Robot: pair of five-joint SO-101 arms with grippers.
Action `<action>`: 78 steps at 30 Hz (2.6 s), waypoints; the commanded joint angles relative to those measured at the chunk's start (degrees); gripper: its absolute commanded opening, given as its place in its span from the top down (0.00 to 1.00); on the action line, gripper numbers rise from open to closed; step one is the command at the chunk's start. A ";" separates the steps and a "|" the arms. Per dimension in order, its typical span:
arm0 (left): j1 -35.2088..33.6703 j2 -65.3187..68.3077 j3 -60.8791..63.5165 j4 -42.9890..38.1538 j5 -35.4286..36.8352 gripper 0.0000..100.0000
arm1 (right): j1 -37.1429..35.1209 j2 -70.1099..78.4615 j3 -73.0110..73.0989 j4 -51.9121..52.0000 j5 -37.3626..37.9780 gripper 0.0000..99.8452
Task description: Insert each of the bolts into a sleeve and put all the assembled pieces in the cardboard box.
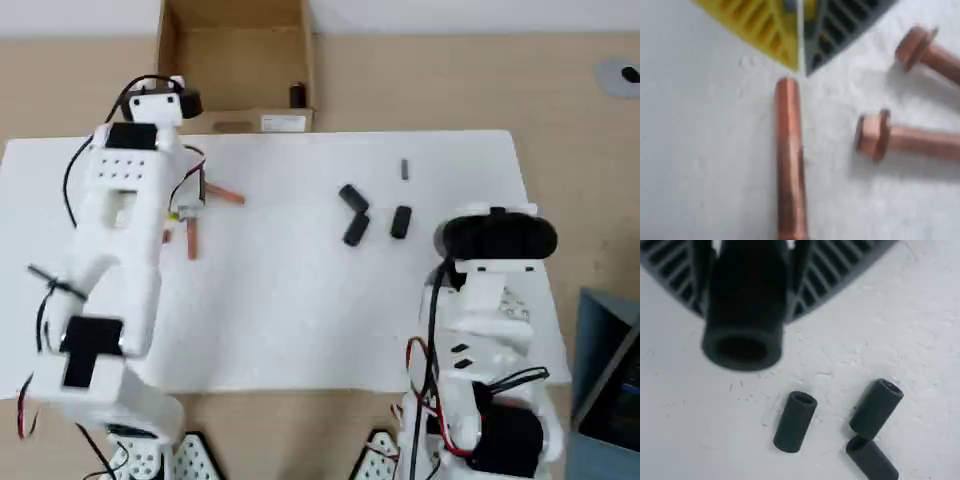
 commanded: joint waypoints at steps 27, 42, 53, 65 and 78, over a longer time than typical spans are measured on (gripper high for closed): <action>-3.25 25.45 -23.47 0.00 -1.85 0.88 | 0.48 -0.13 1.01 -1.41 -0.18 0.99; -3.43 30.46 -22.59 1.32 -1.58 0.99 | 0.40 -0.13 0.92 -1.41 -0.18 0.99; -1.76 20.53 -31.82 12.84 -1.49 0.99 | 0.48 -0.22 -5.14 -1.23 0.00 0.99; -1.23 -4.97 -21.36 17.67 -1.85 0.99 | 0.31 -0.22 -6.81 3.52 0.00 0.99; 3.69 -44.18 14.68 6.42 -1.41 0.99 | 0.22 -0.13 -3.47 -0.70 0.09 0.99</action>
